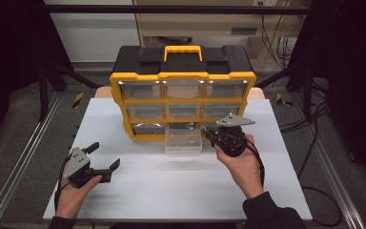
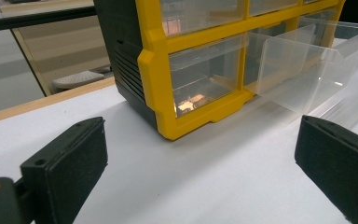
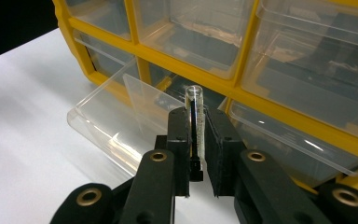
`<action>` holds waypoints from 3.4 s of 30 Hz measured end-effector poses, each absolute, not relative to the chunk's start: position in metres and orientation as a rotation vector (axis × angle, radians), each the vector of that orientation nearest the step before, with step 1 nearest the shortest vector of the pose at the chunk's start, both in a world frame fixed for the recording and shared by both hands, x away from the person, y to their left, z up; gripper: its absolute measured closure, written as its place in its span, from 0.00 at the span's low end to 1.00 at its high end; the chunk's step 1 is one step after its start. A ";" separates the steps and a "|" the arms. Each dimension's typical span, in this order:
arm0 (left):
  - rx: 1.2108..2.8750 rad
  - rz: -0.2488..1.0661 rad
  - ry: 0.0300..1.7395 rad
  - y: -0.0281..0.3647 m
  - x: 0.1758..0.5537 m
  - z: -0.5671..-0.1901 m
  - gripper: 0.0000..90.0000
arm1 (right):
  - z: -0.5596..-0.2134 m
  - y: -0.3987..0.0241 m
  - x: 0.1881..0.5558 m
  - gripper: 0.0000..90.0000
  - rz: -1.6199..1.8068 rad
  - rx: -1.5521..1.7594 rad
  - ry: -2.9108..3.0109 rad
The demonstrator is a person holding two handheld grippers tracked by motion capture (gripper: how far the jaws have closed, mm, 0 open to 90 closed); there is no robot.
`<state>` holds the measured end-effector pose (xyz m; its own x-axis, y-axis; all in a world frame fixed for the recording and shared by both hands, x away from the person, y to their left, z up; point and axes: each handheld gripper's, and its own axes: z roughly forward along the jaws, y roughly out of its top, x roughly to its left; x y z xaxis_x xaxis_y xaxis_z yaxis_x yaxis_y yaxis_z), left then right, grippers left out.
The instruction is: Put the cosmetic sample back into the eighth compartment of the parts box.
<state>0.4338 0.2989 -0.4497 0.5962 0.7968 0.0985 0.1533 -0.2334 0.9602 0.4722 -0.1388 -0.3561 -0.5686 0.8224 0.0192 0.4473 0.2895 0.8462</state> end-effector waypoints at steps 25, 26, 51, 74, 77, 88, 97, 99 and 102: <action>1.711 0.725 0.791 0.301 0.434 -0.449 0.03 | -0.360 -0.116 0.482 0.90 1.185 1.104 2.185; 1.710 0.725 0.791 0.301 0.434 -0.449 0.03 | -0.360 -0.116 0.482 0.90 1.182 1.104 2.186; 1.699 0.718 0.796 0.302 0.435 -0.448 0.03 | -0.360 -0.103 0.486 0.90 1.161 1.083 2.209; 1.697 0.718 0.791 0.303 0.434 -0.448 0.03 | -0.365 -0.093 0.489 0.90 1.107 1.058 2.257; 1.698 0.717 0.791 0.303 0.434 -0.448 0.03 | -0.367 -0.091 0.490 0.90 1.095 1.058 2.267; 1.696 0.718 0.790 0.304 0.434 -0.447 0.03 | -0.371 -0.087 0.494 0.90 1.065 1.054 2.282; 1.697 0.718 0.789 0.303 0.434 -0.447 0.03 | -0.374 -0.086 0.497 0.90 1.038 1.063 2.296; 1.696 0.718 0.788 0.303 0.434 -0.447 0.03 | -0.375 -0.086 0.498 0.90 1.034 1.062 2.297; 1.696 0.718 0.788 0.303 0.434 -0.447 0.03 | -0.376 -0.084 0.499 0.91 1.029 1.065 2.301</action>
<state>0.4342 0.3034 -0.4469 0.5981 0.7981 0.0733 0.1475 -0.1995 0.9687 0.4987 -0.0840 -0.3761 -0.6282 0.7764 -0.0504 0.4802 0.4379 0.7600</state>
